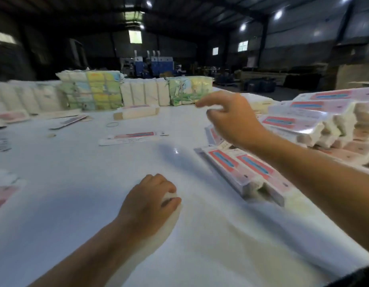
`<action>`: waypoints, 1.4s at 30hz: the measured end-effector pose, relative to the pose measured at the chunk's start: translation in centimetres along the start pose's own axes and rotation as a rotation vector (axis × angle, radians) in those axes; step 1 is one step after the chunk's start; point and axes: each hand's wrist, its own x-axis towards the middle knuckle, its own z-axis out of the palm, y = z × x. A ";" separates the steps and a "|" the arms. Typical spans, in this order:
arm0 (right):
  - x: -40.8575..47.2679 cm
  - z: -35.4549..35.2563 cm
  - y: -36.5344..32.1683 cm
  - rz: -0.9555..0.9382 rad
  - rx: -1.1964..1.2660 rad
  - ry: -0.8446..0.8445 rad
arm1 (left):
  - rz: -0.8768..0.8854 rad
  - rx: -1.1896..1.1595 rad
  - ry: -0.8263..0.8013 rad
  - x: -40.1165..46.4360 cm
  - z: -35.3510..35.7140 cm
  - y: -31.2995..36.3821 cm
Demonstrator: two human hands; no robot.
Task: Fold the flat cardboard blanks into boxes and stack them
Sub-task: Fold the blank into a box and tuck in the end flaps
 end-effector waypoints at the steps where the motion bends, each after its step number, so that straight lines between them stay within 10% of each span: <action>1: -2.1 3.0 -1.1 0.016 0.034 -0.154 | 0.000 -0.001 0.019 -0.1 0.0 -0.1; 5: -8.0 10.7 -1.2 -0.029 -0.060 -0.549 | -0.053 -0.016 0.090 -0.4 -0.2 -0.5; 13: -8.2 11.5 -0.2 -0.081 -0.072 -0.451 | -0.137 0.012 -0.035 0.2 -1.4 -1.4; 25: -7.5 13.0 1.2 -0.238 -0.096 -0.343 | -1.090 0.588 -0.339 -5.2 -17.9 -19.5; 42: -7.6 11.9 0.2 -0.085 -0.050 -0.465 | -1.286 0.395 -0.112 -4.8 -17.3 -21.4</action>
